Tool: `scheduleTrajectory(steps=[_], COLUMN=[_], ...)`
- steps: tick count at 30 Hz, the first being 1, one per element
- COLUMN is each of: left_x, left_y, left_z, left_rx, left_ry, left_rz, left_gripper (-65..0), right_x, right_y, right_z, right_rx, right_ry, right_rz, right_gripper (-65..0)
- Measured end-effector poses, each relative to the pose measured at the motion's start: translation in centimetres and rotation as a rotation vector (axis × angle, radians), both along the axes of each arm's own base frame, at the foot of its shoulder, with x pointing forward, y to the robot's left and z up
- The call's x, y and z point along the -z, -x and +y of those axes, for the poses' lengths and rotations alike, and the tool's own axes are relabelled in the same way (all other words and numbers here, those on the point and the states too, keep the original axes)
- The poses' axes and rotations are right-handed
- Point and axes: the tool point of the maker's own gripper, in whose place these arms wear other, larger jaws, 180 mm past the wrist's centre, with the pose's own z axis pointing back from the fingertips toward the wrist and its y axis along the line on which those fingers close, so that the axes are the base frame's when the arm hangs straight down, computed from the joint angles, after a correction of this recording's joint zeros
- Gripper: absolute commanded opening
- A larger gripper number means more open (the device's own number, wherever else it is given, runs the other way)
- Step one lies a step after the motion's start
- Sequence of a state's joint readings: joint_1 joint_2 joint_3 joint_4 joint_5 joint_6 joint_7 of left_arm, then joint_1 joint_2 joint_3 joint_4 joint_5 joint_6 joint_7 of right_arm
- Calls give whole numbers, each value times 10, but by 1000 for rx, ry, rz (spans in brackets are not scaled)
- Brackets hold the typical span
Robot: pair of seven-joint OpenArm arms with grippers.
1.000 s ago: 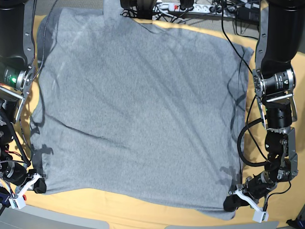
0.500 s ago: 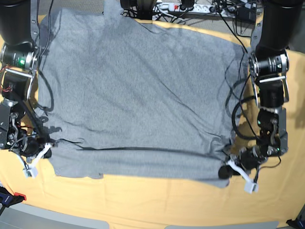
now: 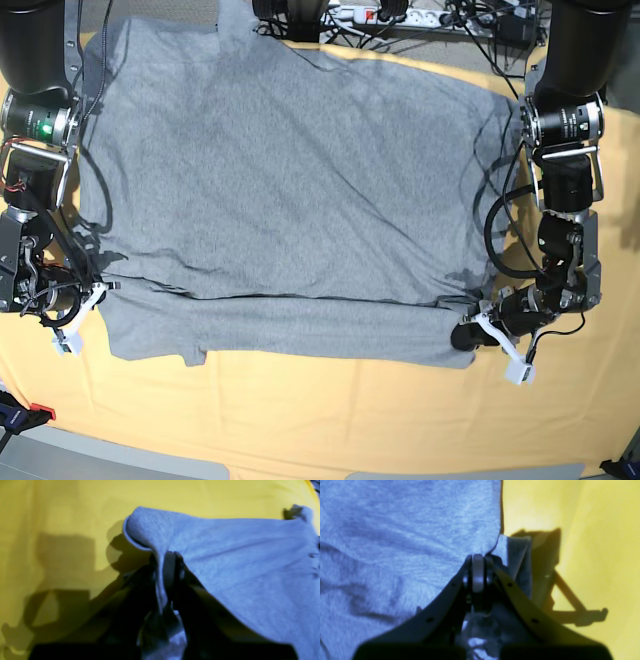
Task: Layout the t-shirt on the table in an organized manner, then fold the t-shirt properly
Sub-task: 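Lower the stretched hem onto the table with both grippers, then open both grippers and move them away from the hem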
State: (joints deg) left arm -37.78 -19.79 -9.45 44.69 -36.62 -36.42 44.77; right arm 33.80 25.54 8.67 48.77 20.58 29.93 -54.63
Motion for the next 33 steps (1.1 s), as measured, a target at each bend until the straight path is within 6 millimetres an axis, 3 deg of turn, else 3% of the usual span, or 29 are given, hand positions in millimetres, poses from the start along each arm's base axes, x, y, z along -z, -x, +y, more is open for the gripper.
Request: scheduleTrajectory(steps=[6, 10, 16, 20, 22, 26, 29, 33], left_x=[-35, -49, -38, -29, -28, -37, -50, -56], left_y=[-23, -38, -43, -40, -39, -46, -47, -30], left_z=[3, 10, 2, -12, -13, 7, 18, 5], left_rx=[-36, -83, -81, -25, -18, -90, -93, 46], left_ry=[25, -28, -125, -161, -169, -183, -169, -118], left_rz=[-124, -176, -176, -157, -148, -106, -82, -32], left_gripper=[-650, -650, -650, -309, -198, -184, -184, -184], right_x=[-27, -37, -47, -65, -81, -103, -119, -142], right_y=[-33, -43, -55, -67, -75, -80, -80, -69], right_z=[3, 0, 3, -5, -10, -15, -3, 18], right_rx=[9, 0, 7, 50, 59, 48, -10, -150], right_ry=[-29, 7, 17, 44, 51, 45, -55, -164], right_rz=[-227, -312, -386, -421, -444, -413, -407, -411], right_gripper=[-650, -650, -642, -357, -245, -220, -220, -225])
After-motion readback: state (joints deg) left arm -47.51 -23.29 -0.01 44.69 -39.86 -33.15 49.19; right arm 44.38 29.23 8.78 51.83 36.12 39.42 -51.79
